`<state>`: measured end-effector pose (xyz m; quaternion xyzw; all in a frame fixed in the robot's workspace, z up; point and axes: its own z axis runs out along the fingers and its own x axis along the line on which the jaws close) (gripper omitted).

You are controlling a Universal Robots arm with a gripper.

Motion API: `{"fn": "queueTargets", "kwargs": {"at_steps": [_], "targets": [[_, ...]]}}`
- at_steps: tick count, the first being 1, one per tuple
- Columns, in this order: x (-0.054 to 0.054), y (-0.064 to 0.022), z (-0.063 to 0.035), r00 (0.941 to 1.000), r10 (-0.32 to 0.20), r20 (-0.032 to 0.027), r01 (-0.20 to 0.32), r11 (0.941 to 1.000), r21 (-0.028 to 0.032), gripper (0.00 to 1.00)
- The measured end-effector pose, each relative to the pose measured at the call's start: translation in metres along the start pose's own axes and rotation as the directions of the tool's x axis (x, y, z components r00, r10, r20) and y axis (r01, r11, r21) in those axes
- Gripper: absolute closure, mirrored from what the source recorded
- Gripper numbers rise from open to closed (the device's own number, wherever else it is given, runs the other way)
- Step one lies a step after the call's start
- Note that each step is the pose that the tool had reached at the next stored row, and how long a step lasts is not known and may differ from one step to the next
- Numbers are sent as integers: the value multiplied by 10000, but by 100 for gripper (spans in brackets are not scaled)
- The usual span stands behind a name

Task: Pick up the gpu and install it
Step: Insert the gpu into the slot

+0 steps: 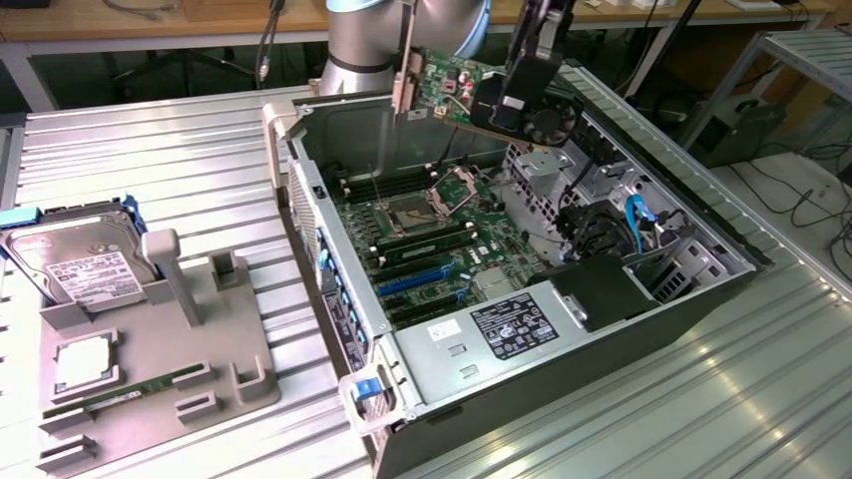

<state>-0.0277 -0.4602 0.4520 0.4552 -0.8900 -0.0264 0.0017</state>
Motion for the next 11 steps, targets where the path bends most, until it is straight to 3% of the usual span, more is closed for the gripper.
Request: {"fn": "queueTargets", "kwargs": {"at_steps": [6, 11], "targets": [[0, 0, 0, 9979, -650, -32, 650, 9979, -15, 72], [0, 0, 0, 9914, -1309, -63, 1309, 9914, -31, 72]]}}
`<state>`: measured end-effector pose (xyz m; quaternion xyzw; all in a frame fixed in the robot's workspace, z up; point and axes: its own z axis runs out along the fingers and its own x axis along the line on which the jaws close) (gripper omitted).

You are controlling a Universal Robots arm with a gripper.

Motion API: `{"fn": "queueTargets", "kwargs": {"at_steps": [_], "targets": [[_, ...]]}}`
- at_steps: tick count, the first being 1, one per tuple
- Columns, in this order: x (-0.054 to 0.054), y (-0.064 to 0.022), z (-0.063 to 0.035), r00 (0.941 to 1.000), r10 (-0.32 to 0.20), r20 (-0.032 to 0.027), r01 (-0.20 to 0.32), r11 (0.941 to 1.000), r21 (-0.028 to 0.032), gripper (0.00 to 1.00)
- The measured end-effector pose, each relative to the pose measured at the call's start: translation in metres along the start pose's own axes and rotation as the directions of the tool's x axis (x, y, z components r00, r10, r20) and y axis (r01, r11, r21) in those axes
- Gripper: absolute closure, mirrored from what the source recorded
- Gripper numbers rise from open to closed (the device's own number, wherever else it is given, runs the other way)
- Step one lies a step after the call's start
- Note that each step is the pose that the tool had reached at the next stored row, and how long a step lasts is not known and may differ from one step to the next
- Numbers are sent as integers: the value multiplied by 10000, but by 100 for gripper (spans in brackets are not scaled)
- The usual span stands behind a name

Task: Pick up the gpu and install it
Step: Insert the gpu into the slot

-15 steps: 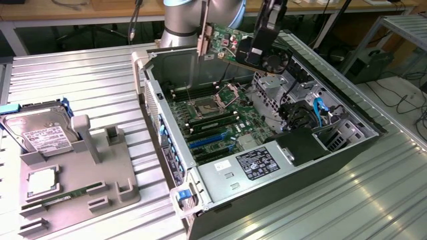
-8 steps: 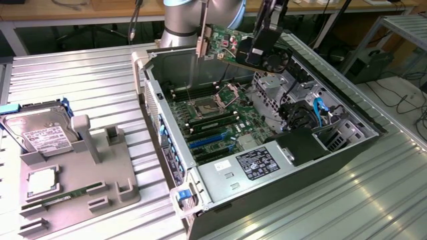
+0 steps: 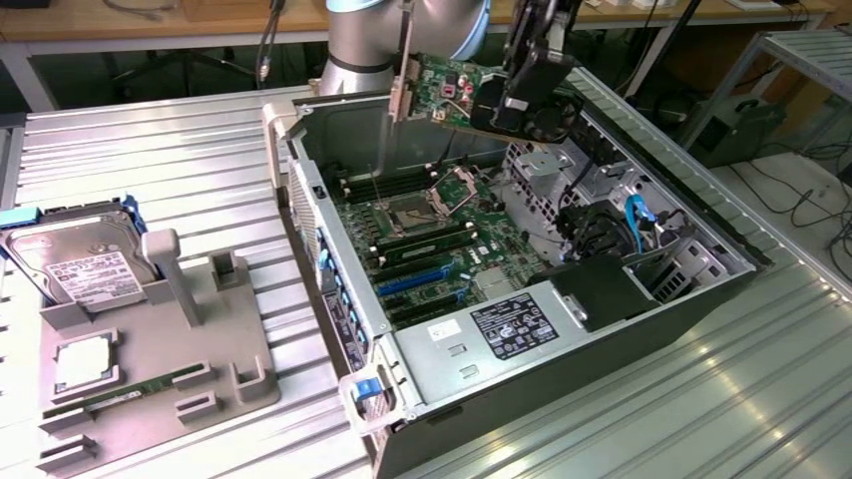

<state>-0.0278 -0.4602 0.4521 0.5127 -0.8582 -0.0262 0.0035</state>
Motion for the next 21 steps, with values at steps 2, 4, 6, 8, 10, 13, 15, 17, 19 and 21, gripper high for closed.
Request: {"fn": "queueTargets", "kwargs": {"at_steps": [2, 4, 6, 8, 10, 13, 15, 17, 19, 21], "targets": [[0, 0, 0, 9996, -285, -13, 285, 9996, -6, 72], [0, 0, 0, 9988, -493, -23, 493, 9988, -11, 72], [0, 0, 0, 9967, -808, -38, 808, 9967, -19, 72], [0, 0, 0, 9940, -1097, -51, 1096, 9940, -26, 72], [0, 0, 0, 9916, -1291, -60, 1291, 9916, -31, 72], [0, 0, 0, 9862, -1656, -77, 1656, 9862, -41, 72], [0, 0, 0, 9808, -1950, -90, 1950, 9808, -50, 72], [0, 0, 0, 9762, -2166, -100, 2165, 9763, -57, 72], [0, 0, 0, 9718, -2356, -108, 2355, 9719, -63, 72], [0, 0, 0, 9669, -2549, -116, 2548, 9670, -69, 72]]}}
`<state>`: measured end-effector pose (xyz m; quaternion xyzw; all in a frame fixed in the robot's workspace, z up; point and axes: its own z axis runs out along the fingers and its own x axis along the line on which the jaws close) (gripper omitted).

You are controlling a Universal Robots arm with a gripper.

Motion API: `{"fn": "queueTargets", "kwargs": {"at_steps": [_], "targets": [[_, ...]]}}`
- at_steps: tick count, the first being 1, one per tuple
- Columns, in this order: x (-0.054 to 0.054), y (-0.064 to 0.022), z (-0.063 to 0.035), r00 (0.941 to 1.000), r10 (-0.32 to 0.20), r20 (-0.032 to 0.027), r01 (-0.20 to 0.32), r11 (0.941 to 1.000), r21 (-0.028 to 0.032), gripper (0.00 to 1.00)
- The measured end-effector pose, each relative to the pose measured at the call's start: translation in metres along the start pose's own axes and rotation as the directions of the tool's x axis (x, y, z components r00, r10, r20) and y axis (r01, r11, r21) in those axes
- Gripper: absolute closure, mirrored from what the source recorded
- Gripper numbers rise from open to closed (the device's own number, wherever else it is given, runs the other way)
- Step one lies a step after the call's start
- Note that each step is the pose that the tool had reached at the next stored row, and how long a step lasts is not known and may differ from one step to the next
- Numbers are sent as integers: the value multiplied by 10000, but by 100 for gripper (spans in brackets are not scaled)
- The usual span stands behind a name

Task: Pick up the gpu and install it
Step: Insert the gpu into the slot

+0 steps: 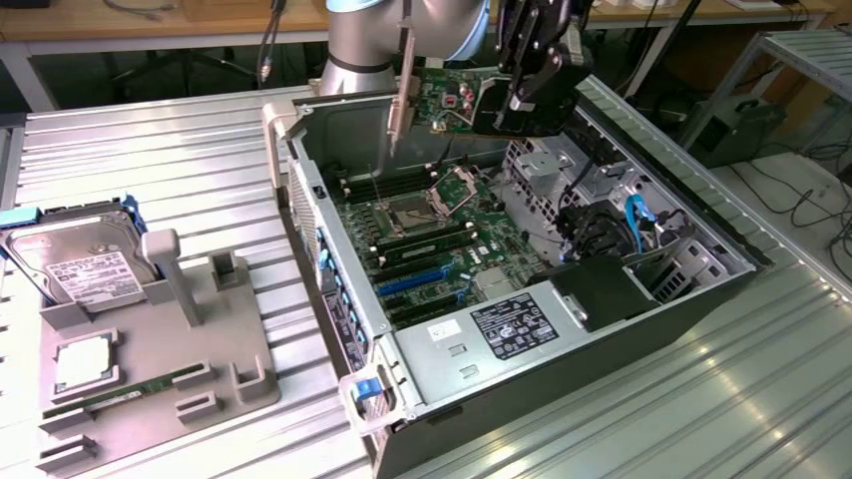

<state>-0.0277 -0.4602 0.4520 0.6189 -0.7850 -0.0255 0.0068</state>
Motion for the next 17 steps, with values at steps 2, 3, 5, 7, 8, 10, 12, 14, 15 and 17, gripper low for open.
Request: {"fn": "queueTargets", "kwargs": {"at_steps": [2, 3, 5, 7, 8, 10, 12, 14, 15, 17], "targets": [[0, 0, 0, 9998, -188, -9, 188, 9998, -4, 72], [0, 0, 0, 9996, -298, -15, 298, 9996, -6, 72], [0, 0, 0, 9986, -526, -25, 526, 9986, -12, 72], [0, 0, 0, 9971, -766, -36, 766, 9971, -17, 72], [0, 0, 0, 9963, -856, -41, 856, 9963, -19, 72], [0, 0, 0, 9944, -1059, -51, 1059, 9944, -25, 72], [0, 0, 0, 9920, -1257, -60, 1257, 9921, -30, 72], [0, 0, 0, 9893, -1457, -68, 1457, 9893, -35, 72], [0, 0, 0, 9881, -1539, -72, 1539, 9881, -38, 72], [0, 0, 0, 9851, -1716, -80, 1716, 9852, -43, 72]]}}
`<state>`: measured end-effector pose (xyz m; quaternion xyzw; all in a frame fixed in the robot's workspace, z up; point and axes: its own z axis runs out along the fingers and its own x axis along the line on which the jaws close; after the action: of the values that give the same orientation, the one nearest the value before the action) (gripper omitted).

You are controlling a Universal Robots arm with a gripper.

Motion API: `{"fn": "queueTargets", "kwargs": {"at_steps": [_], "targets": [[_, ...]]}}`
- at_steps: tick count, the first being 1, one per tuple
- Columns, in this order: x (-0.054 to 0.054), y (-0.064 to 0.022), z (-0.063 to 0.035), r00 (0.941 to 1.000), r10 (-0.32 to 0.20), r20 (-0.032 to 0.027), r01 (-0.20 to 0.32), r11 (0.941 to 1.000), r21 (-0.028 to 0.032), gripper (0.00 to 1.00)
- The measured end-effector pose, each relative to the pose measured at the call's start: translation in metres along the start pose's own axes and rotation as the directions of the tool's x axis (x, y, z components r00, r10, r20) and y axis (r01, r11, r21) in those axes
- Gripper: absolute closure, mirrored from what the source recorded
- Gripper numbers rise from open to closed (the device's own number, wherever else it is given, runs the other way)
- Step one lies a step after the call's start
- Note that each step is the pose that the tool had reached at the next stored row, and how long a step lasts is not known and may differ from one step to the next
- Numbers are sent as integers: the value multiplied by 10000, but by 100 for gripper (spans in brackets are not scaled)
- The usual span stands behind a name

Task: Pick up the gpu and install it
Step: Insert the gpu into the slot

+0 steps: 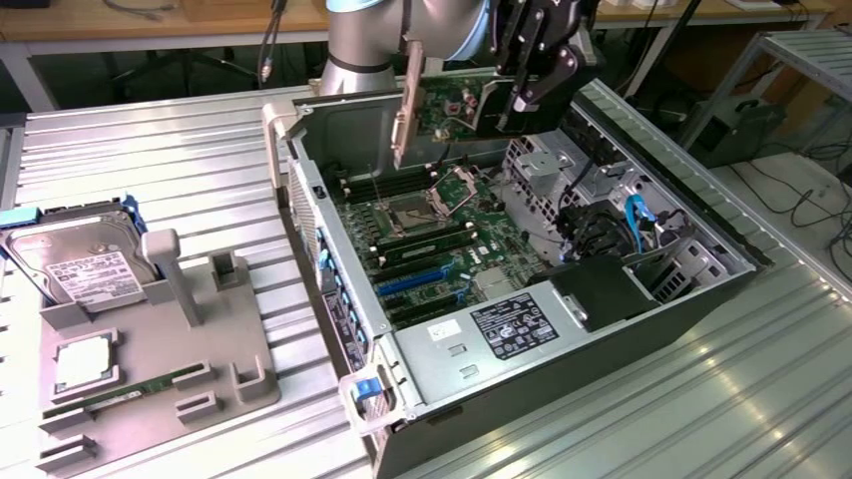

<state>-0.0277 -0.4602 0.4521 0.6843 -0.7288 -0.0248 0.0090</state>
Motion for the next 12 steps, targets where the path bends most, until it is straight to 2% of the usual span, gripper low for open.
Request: {"fn": "queueTargets", "kwargs": {"at_steps": [4, 7, 9, 12], "targets": [[0, -1, 7, 10000, -96, -13, 96, 10000, -1, 72], [-9, -1, 20, 9998, -179, -77, 179, 9998, 14, 72], [-20, -1, 37, 9997, -207, -107, 208, 9998, 45, 72], [-23, -1, 64, 9996, -247, -124, 248, 9996, 113, 72]]}}
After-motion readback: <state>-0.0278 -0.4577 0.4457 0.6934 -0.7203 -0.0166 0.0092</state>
